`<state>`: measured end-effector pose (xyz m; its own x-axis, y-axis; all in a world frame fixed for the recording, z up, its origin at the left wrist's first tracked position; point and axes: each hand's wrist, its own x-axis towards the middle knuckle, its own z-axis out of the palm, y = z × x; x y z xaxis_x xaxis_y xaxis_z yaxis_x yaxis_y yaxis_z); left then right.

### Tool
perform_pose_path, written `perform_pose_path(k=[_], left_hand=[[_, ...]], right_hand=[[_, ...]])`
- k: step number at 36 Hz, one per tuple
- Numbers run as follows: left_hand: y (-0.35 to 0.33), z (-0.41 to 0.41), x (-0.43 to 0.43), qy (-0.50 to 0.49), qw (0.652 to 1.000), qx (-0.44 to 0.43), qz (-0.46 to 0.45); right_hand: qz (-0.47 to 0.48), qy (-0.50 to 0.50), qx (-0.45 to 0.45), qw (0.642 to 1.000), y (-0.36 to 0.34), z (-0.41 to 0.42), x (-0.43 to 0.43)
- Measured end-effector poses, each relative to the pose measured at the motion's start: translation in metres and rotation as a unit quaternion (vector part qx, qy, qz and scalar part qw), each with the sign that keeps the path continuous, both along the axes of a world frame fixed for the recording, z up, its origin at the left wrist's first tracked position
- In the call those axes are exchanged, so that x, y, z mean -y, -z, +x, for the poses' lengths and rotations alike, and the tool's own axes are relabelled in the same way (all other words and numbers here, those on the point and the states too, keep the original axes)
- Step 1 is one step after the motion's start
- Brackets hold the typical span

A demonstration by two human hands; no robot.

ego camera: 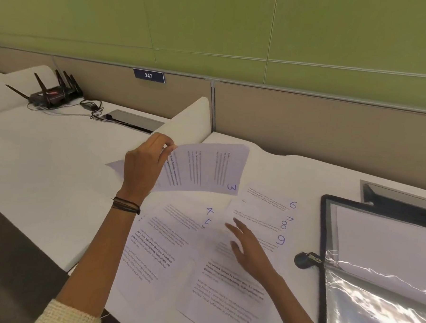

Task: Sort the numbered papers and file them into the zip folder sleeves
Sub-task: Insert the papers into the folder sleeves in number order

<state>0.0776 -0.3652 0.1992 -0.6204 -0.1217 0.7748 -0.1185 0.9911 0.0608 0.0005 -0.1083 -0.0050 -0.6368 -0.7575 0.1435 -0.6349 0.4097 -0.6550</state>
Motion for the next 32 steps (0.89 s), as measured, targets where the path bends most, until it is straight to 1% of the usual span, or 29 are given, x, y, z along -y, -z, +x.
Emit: perform_pose_path(k=[9, 14, 21, 27, 32], left_hand=[[-0.017, -0.010, -0.063, 0.064, 0.998, 0.000, -0.005], [-0.016, -0.019, -0.102, 0.092, 0.995, -0.001, 0.027], [-0.008, -0.032, -0.151, 0.126, 0.990, 0.010, 0.064], [0.003, -0.047, -0.195, 0.174, 0.980, 0.042, 0.089], [0.011, -0.056, -0.234, 0.212, 0.970, 0.064, 0.097]], right_hand=[[-0.062, 0.066, 0.063, 0.994, -0.005, -0.010, -0.074], [-0.115, 0.126, 0.098, 0.981, -0.018, -0.012, -0.118], [-0.167, 0.185, 0.142, 0.958, -0.034, -0.014, -0.186], [-0.188, 0.242, 0.126, 0.944, -0.044, -0.025, -0.245], [-0.220, 0.299, 0.103, 0.923, -0.060, -0.031, -0.281]])
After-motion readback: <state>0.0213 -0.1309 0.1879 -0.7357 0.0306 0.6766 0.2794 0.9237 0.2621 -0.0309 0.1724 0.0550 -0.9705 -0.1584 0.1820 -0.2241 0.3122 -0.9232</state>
